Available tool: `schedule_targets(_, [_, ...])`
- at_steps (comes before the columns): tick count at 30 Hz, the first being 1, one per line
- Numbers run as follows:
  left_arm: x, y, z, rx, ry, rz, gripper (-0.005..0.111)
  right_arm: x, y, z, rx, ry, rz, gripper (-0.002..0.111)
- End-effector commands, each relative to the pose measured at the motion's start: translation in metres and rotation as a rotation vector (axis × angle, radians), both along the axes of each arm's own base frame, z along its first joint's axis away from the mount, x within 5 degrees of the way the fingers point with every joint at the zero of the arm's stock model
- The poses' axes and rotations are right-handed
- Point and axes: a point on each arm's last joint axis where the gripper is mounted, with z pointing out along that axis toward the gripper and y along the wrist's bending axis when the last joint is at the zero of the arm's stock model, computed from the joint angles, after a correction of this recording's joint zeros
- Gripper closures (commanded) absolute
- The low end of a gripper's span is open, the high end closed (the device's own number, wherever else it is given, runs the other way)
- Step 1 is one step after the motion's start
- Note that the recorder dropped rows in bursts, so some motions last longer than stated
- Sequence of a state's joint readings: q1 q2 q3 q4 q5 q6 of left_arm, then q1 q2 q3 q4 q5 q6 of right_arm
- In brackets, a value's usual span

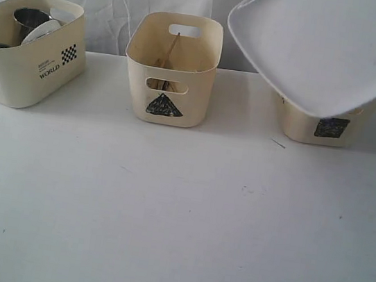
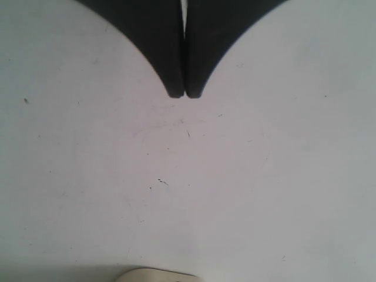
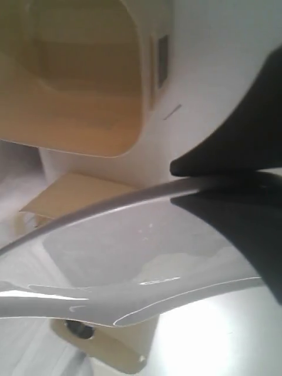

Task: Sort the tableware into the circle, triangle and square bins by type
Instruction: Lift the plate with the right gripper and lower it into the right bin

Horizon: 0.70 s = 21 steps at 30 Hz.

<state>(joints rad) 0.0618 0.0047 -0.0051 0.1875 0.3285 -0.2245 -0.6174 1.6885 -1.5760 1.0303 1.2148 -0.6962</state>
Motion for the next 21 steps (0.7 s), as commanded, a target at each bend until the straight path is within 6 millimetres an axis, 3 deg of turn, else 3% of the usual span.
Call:
schedule_targets(1, [-0.001,0.0,-0.004,-0.005,0.03,0.0,0.107,0.025,-0.02,0.024,0.046,-0.126,-0.159,0.108])
schedule_targets(8, [-0.001,0.0,-0.004,-0.005,0.03,0.0,0.107,0.053,-0.052,0.028,-0.02,-0.238,-0.357,0.108])
schedule_targets(13, [-0.001,0.0,-0.004,-0.005,0.03,0.0,0.107,0.063,-0.062,0.029,-0.087,-0.285,-0.432,0.108])
schedule_targets(21, [-0.001,0.0,-0.004,-0.005,0.03,0.0,0.107,0.095,-0.023,0.03,-0.487,-0.331,-0.403,0.108])
